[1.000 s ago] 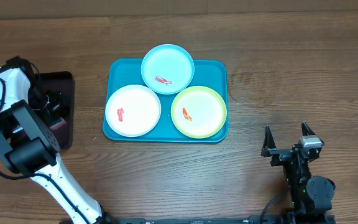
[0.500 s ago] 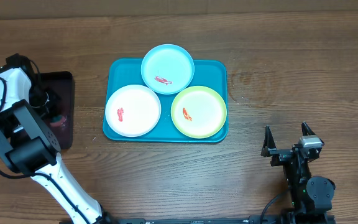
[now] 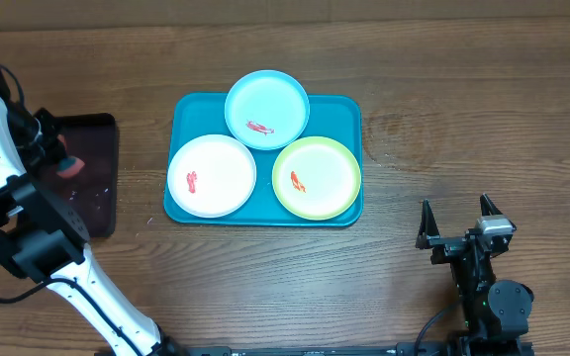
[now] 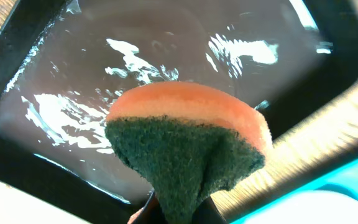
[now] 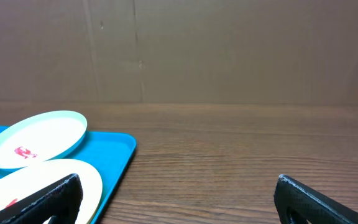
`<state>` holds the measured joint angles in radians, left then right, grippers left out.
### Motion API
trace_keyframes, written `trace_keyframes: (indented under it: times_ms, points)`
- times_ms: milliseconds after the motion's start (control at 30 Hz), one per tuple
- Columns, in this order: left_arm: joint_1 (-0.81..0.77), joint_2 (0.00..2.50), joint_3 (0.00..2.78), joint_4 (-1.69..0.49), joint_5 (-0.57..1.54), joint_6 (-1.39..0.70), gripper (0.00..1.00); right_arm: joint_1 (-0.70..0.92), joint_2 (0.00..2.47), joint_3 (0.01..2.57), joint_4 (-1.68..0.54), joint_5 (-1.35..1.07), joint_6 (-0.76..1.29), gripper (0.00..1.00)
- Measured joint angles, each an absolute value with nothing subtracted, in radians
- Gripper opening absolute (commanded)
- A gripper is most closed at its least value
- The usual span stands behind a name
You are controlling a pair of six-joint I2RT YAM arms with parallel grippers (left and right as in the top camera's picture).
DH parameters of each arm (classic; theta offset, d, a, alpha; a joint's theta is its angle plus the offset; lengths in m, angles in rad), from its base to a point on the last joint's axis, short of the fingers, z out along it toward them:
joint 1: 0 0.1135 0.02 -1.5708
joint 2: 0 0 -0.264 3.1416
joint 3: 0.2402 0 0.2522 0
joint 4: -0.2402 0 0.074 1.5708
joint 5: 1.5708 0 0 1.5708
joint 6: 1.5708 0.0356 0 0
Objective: Clean dirty plates on tray and stack at the side
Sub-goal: 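Lift the sponge with the left gripper out of the black tray, then carry the sponge with the left gripper onto the white plate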
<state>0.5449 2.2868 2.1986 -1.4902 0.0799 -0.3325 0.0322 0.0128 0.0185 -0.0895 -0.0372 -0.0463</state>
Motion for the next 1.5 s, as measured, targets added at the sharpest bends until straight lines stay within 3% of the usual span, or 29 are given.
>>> trace_keyframes:
  times_ms: [400, 900, 1233, 1500]
  points:
    - [0.537, 2.289, 2.007, -1.344, 0.039, -0.332, 0.04, 0.032, 0.013, 0.019, -0.089, -0.038, -0.046, 1.00]
    - [0.506, 2.217, 2.341, -1.675, 0.225, -0.279, 0.04, 0.032, 0.013, 0.019, -0.090, -0.037, -0.046, 1.00]
    - [0.184, 2.180, 2.196, -1.657, 0.315, -0.176, 0.04, 0.032, 0.013, 0.019, -0.090, -0.037, -0.046, 1.00]
    - [-0.074, 2.180, 1.919, -1.447, 0.318, -0.173, 0.04, 0.032, 0.013, 0.019, -0.090, -0.037, -0.046, 1.00]
